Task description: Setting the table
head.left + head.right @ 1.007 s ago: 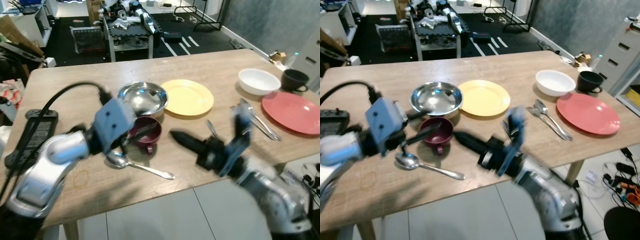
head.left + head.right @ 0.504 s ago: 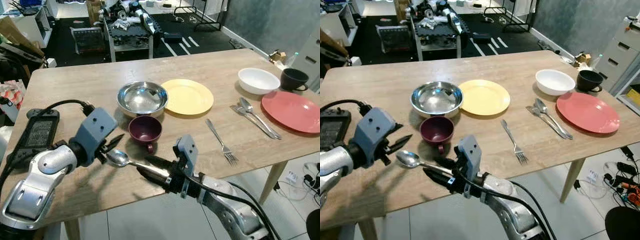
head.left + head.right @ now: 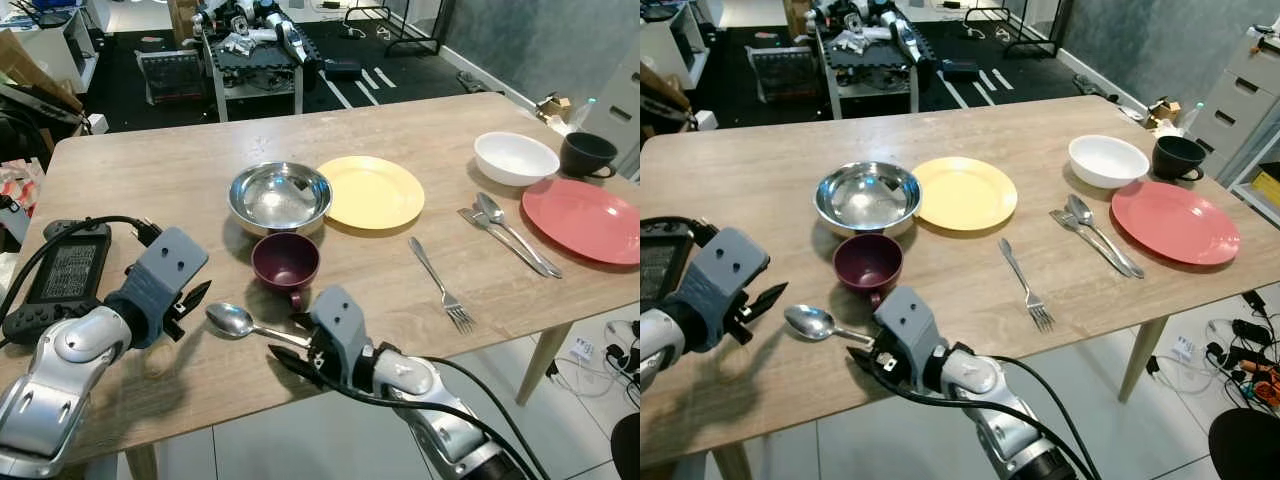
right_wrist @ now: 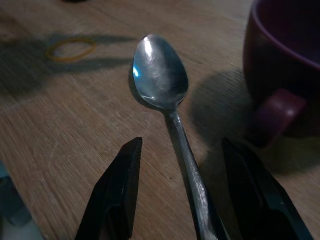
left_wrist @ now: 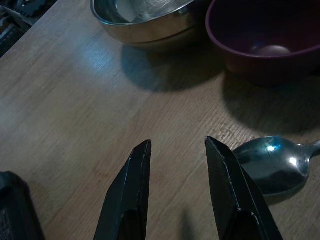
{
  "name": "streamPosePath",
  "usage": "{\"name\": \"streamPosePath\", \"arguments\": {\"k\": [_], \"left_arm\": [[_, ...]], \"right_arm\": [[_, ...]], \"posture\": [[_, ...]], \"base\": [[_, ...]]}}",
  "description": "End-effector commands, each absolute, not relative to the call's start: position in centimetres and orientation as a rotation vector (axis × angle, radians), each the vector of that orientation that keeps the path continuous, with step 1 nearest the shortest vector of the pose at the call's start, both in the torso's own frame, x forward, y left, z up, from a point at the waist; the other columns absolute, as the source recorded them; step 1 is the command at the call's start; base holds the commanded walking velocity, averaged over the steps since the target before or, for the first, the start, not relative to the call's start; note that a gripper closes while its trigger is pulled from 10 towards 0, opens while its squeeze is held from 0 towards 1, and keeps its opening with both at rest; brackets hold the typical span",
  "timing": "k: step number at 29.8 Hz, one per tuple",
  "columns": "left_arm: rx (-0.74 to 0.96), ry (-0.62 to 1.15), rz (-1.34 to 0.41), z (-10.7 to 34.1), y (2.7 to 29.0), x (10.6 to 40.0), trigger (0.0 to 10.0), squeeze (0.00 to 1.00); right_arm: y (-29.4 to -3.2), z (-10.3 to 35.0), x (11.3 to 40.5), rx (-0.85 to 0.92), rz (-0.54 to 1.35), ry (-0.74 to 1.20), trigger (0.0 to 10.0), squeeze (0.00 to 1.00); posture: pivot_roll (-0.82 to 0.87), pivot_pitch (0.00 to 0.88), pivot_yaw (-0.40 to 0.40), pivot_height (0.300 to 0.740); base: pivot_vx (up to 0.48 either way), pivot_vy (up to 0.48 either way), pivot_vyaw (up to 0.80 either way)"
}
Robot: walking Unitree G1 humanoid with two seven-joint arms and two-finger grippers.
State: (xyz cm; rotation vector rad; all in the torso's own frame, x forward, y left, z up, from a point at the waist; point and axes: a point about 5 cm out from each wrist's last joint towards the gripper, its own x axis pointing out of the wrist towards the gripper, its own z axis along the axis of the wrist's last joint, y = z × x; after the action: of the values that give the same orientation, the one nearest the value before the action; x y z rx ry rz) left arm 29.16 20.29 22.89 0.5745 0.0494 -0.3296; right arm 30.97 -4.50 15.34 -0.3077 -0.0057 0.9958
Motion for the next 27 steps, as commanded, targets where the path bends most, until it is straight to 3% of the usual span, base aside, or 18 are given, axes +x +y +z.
{"name": "streamPosePath", "arguments": {"k": [1, 2, 3, 4, 5, 16, 24, 27], "left_arm": [[0.568, 0.067, -0.331, 22.6, 20.3, 28.8, 10.0, 0.00], [0.564, 0.068, -0.336, 22.5, 20.2, 28.8, 10.0, 0.00], [0.562, 0.069, -0.340, 22.4, 20.1, 28.7, 10.0, 0.00], [0.560, 0.070, -0.342, 22.3, 20.0, 28.7, 10.0, 0.00], [0.556, 0.072, -0.343, 22.3, 20.0, 28.6, 10.0, 0.00], [0.533, 0.075, -0.335, 22.2, 19.7, 28.4, 10.0, 0.00], [0.529, 0.076, -0.333, 22.2, 19.7, 28.4, 10.0, 0.00], [0.531, 0.079, -0.333, 22.1, 19.7, 28.5, 10.0, 0.00]], "right_arm": [[-4.4, 14.6, 30.7, -0.336, 1.038, 0.038, 9.9, 0.00], [-4.4, 14.6, 30.6, -0.353, 1.063, 0.046, 6.5, 0.00], [-4.7, 14.6, 30.5, -0.383, 1.097, 0.060, 4.4, 0.00], [-4.8, 14.6, 30.5, -0.403, 1.117, 0.069, 4.4, 0.00], [-5.0, 14.5, 30.5, -0.425, 1.129, 0.073, 0.2, 0.00], [-6.8, 13.8, 31.3, -0.543, 1.152, 0.158, 0.0, 0.00], [-7.0, 13.9, 31.5, -0.536, 1.127, 0.159, 0.0, 0.00], [-6.7, 15.0, 31.3, -0.460, 1.136, 0.080, 0.0, 0.00]], "posture": [[0.16, 0.176, 0.054, 0.740], [0.15, 0.176, 0.050, 0.740], [0.15, 0.175, 0.049, 0.740], [0.15, 0.175, 0.049, 0.740], [0.15, 0.174, 0.047, 0.740], [0.14, 0.172, 0.039, 0.740], [0.14, 0.180, 0.042, 0.740], [0.14, 0.187, 0.048, 0.740]], "base": [[0.000, 0.000, 0.00], [0.000, 0.000, 0.00], [0.000, 0.000, 0.00], [0.000, 0.000, 0.00], [0.000, 0.000, 0.00], [0.000, 0.000, 0.00], [0.000, 0.000, 0.00], [0.000, 0.000, 0.00]]}}
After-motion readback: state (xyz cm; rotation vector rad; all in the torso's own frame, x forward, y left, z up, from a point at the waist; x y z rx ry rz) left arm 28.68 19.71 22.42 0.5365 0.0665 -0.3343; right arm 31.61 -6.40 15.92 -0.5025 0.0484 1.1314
